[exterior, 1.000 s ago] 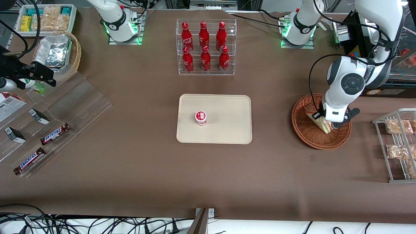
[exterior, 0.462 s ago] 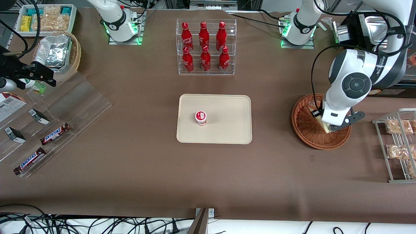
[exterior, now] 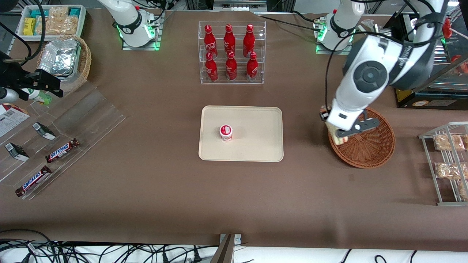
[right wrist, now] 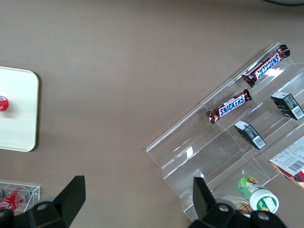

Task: Place sandwich from basket to tray
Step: 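Lift the sandwich and carry it with the left gripper to the cream tray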

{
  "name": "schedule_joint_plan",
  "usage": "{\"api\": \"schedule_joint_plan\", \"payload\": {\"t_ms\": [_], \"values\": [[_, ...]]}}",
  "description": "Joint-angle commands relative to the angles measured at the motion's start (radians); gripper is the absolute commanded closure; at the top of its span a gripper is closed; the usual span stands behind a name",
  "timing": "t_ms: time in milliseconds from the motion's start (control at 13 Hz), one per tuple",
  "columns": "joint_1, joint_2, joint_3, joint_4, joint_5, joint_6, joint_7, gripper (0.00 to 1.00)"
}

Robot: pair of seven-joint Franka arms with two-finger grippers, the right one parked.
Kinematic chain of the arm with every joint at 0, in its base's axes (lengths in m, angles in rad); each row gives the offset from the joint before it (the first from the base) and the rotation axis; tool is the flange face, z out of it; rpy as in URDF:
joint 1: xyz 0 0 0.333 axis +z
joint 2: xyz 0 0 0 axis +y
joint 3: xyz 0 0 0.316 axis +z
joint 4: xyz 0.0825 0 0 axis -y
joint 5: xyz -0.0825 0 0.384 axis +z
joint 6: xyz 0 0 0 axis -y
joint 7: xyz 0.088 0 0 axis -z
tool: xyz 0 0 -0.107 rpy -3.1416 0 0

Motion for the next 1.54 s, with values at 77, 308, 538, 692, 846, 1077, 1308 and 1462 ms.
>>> {"api": "schedule_joint_plan", "payload": {"t_ms": [77,308,538,692,846,1077,1308,1462], "values": [[-0.023,0.069,-0.111,0.035,-0.031,0.049,-0.046,0.7],[-0.116,0.134,-0.111,0.035,-0.031,0.176,-0.057,0.7],[-0.202,0.215,-0.105,0.023,0.027,0.348,-0.152,0.7],[-0.231,0.264,-0.106,0.025,0.126,0.389,-0.213,0.7],[-0.239,0.31,-0.105,0.025,0.217,0.426,-0.249,0.7],[-0.23,0.358,-0.105,0.022,0.359,0.468,-0.327,0.7],[-0.224,0.372,-0.1,0.022,0.372,0.469,-0.326,0.7],[-0.224,0.375,-0.099,0.02,0.392,0.469,-0.326,0.7]]}}
